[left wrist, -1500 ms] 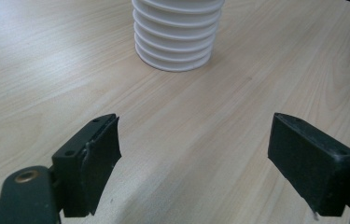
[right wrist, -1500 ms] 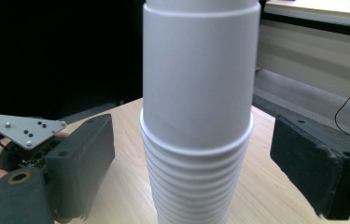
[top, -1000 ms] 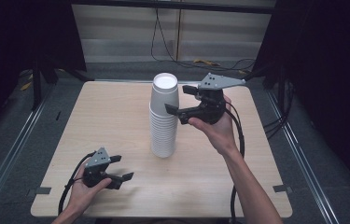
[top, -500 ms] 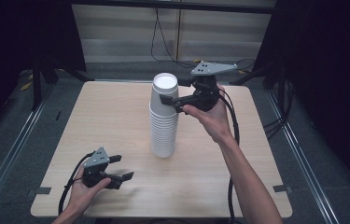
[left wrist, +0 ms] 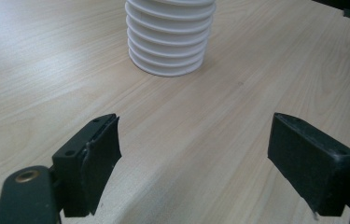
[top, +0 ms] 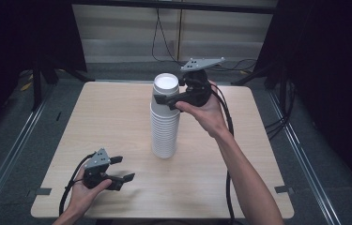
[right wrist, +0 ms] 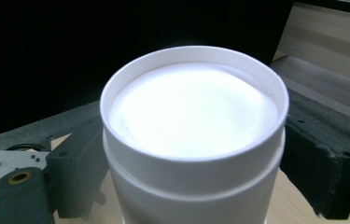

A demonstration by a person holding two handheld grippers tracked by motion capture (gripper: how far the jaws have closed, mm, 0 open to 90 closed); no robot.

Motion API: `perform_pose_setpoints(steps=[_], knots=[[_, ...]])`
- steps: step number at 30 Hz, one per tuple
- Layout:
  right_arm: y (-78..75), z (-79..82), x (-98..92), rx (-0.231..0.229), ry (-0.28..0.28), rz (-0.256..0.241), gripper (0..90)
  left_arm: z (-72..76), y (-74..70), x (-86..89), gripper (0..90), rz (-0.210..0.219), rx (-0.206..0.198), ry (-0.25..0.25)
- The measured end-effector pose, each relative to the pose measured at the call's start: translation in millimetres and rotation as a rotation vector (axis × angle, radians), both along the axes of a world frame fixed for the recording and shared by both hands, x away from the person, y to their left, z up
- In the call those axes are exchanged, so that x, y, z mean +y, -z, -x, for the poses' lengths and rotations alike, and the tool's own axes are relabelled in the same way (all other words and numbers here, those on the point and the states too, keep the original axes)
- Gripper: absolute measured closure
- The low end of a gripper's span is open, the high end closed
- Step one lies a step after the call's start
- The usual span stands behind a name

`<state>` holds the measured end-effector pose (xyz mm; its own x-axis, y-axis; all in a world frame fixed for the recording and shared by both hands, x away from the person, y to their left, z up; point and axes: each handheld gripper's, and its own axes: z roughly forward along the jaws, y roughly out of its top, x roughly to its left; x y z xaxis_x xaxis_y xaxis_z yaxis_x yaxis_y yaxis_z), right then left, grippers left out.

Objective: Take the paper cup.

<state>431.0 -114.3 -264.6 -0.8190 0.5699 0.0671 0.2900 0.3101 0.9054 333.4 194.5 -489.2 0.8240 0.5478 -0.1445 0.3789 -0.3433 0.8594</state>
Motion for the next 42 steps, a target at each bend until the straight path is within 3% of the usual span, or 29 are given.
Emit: perform_pose_setpoints(steps=[4, 20, 37, 42], knots=[[-0.2, -1.5, 2.1, 0.01, 0.001, 0.031, 16.1, 0.0, 0.1, -1.1, 16.7, -0.002, -0.003, 0.002], [-4.2, -1.7, 7.2, -0.005, -0.002, 0.054, 19.5, 0.1, 0.0, -1.0, 16.7, -0.005, -0.005, 0.003], [-15.0, 2.5, 4.3, -0.046, 0.005, -0.006, 20.1, 0.4, 0.3, -1.5, 16.7, -0.008, -0.001, 0.005], [-19.4, 3.9, 0.4, -0.058, 0.006, -0.043, 20.4, 0.4, 0.3, -1.4, 16.7, -0.009, -0.001, 0.004]])
